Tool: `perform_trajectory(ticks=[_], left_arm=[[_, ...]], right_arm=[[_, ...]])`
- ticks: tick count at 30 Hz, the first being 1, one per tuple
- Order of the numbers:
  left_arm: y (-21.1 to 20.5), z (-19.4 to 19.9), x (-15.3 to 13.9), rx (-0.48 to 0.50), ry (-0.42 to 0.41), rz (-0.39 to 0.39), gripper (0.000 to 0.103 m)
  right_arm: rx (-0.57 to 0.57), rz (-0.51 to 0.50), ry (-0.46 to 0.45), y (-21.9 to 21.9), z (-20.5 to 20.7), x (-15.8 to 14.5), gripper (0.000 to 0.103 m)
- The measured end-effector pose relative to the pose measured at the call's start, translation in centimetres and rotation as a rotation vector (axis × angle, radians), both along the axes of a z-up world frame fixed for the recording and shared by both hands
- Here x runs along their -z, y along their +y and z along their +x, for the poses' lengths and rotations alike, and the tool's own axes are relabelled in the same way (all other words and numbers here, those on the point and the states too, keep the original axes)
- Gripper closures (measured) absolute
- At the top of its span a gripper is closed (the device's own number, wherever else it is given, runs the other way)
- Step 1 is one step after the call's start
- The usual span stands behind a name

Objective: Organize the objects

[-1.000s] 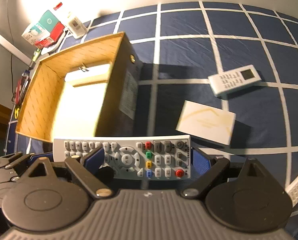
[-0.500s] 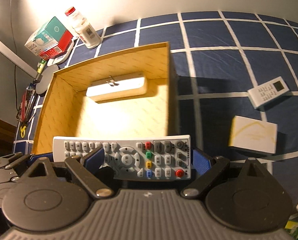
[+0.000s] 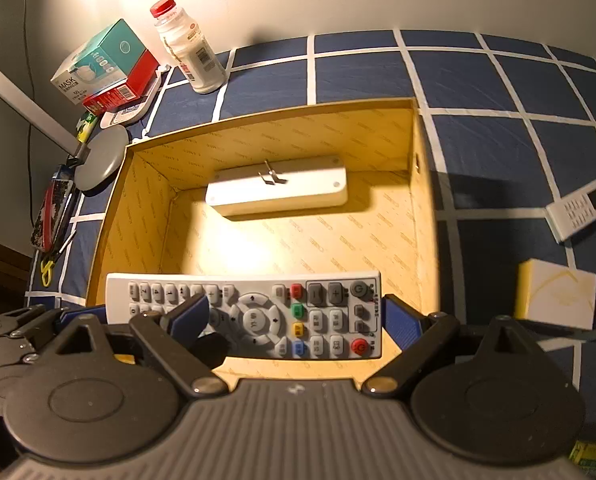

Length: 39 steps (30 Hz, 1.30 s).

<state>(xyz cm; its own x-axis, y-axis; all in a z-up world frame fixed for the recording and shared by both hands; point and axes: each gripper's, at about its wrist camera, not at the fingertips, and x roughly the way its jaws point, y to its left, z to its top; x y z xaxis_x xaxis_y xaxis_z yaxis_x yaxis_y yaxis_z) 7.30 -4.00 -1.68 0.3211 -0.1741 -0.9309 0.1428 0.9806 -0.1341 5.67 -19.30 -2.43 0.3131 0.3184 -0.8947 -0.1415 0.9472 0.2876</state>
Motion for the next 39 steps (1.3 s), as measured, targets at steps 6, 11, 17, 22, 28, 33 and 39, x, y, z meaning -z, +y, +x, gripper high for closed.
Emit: perform_trajectory(ticks=[6, 11, 17, 22, 28, 33, 39], left_arm=[[1.6, 2.6, 1.0, -0.006, 0.018, -0.004, 0.009], [2.0, 5.1, 2.5, -0.001, 0.042, -0.005, 0.009], [1.8, 7.7, 4.7, 0.010, 0.080, -0.002, 0.009], [1.5, 9.2, 6.6, 0.016, 0.114, 0.000, 0.009], [1.5, 10.6, 8.5, 0.018, 0.153, 0.002, 0.009], [1.6, 11.3, 9.8, 0.009, 0.177, -0.009, 0.009], [1.7, 11.8, 10.8, 0.006, 0.195, -0.013, 0.009]], right_arm=[[-0.011, -0.007, 0.015, 2.0, 2.4, 1.1, 0.011], [-0.007, -0.010, 0.040, 3.1, 4.9, 2.7, 0.011], [0.004, -0.010, 0.076, 3.2, 7.5, 5.1, 0.011], [0.011, -0.011, 0.109, 3.2, 9.1, 7.2, 0.011], [0.016, -0.012, 0.143, 3.1, 10.3, 9.2, 0.011], [0.011, -0.024, 0.161, 3.3, 11.1, 10.4, 0.011], [0.006, -0.032, 0.179, 3.5, 11.6, 11.5, 0.011]])
